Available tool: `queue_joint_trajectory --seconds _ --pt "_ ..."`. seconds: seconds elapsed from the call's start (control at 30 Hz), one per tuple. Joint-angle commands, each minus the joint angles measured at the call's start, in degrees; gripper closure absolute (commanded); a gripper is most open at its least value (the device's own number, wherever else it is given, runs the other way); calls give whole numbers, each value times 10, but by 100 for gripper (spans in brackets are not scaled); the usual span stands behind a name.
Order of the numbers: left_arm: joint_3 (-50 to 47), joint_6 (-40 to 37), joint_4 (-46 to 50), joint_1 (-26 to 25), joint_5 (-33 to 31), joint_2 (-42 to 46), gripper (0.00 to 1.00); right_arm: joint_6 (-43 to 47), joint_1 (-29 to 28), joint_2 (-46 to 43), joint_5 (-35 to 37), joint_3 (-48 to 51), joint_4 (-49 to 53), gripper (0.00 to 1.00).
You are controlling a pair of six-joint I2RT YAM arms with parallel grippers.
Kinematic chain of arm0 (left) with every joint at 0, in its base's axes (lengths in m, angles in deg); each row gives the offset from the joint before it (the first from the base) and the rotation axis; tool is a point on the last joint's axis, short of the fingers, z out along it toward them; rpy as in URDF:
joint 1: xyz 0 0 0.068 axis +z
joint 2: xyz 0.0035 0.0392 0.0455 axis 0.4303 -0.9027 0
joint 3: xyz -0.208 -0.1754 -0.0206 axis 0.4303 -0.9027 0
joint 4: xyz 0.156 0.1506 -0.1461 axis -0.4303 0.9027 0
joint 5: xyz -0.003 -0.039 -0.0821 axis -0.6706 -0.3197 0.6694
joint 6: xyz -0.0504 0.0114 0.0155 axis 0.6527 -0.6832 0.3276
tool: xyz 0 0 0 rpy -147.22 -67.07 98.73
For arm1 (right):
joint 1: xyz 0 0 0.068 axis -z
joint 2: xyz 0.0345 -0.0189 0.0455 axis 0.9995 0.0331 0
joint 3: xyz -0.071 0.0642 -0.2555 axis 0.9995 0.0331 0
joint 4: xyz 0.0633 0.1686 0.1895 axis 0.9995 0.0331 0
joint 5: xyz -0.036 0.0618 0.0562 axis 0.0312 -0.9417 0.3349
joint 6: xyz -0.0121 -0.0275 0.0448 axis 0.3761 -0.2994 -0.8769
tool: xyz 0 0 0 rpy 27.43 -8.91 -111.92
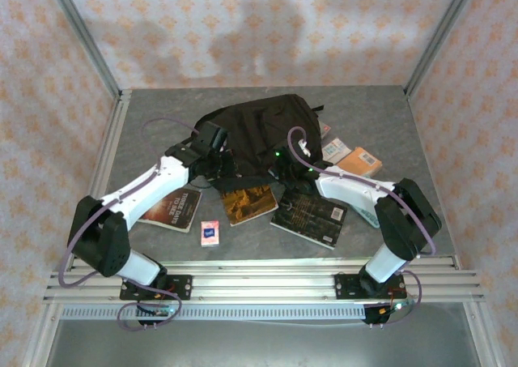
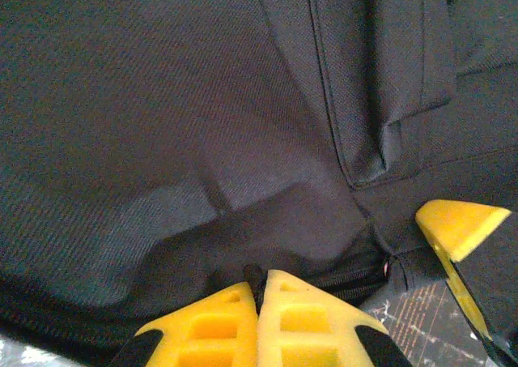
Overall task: Pack the student bag
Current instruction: Unzip the student bag at the center of the table.
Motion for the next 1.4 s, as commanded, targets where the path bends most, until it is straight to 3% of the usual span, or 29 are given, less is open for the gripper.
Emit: queue_joint_trajectory --seconds 0.0,0.4,0.73,0.97,1.1,1.17,1.23,1.37 --pt "-10 -9 11 11 -58 33 100 23 -3 -8 42 -5 38 100" --pt "-44 -4 36 41 -104 80 100 87 19 -8 66 -49 113 100" --pt "-34 -10 58 99 -103 116 100 256 51 43 49 -168 201 100" --pt "-21 -9 25 94 -13 95 100 410 64 99 38 -300 309 100" --pt "19 -40 -3 26 29 53 100 417 88 121 65 -331 354 100" --pt "49 -45 4 -4 32 26 100 399 107 125 55 -334 363 88" --pt "62 -32 1 -19 20 13 100 380 115 121 51 -329 368 61" --pt "69 -11 -4 -24 3 6 100 335 115 73 76 -291 364 38"
